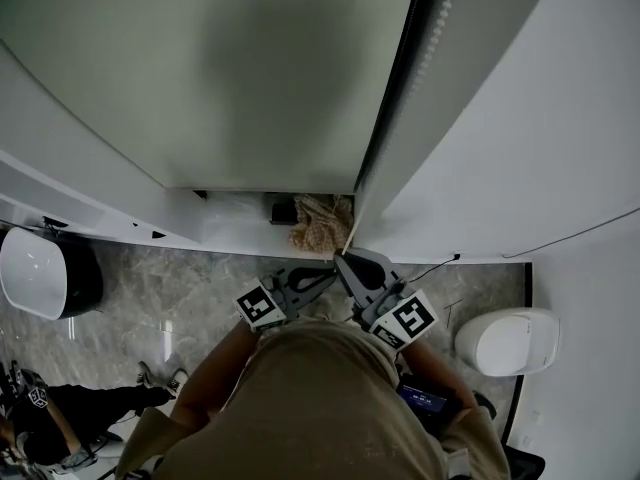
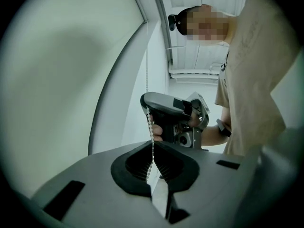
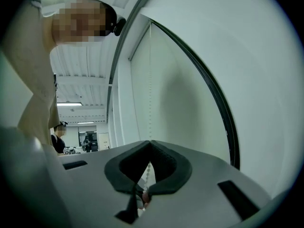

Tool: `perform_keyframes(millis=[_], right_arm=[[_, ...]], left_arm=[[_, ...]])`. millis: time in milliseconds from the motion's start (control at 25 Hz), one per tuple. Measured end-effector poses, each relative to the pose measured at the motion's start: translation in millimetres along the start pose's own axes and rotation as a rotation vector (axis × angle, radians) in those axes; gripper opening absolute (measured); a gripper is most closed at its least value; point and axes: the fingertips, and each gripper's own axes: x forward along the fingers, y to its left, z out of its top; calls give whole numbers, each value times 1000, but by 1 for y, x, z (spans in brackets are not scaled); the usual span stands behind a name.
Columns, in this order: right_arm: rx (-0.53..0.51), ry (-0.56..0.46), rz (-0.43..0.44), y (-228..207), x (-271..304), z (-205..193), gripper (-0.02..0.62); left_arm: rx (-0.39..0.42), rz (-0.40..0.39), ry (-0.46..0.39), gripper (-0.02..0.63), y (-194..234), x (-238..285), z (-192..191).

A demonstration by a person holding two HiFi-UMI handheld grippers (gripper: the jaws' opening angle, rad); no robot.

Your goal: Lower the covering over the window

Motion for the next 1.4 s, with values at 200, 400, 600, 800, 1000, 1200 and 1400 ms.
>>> perform_keyframes(millis=[200, 400, 600, 800, 1000, 1200, 1400], right_arm=[[35, 159, -25, -6, -11, -67, 8], [55, 209, 8, 6, -9, -84, 8], [-12, 175, 52, 16, -25, -73, 12], [27, -79, -11, -1, -31, -2, 167], [-29, -55, 3, -1, -3, 11, 110], [-52, -18, 40, 26, -2, 6, 25], [11, 3, -7, 14, -4, 0, 9]], left_arm=[[-2, 0, -181, 157, 18, -18, 68], [128, -29, -149, 133, 5, 22, 126], [145, 30, -170, 18, 13, 16, 116], [96, 39, -76, 17, 21, 3, 54], [13, 26, -5, 17, 12, 3, -4], [31, 20, -44, 17, -9, -11, 1], [26, -26, -80, 45, -16, -22, 19]])
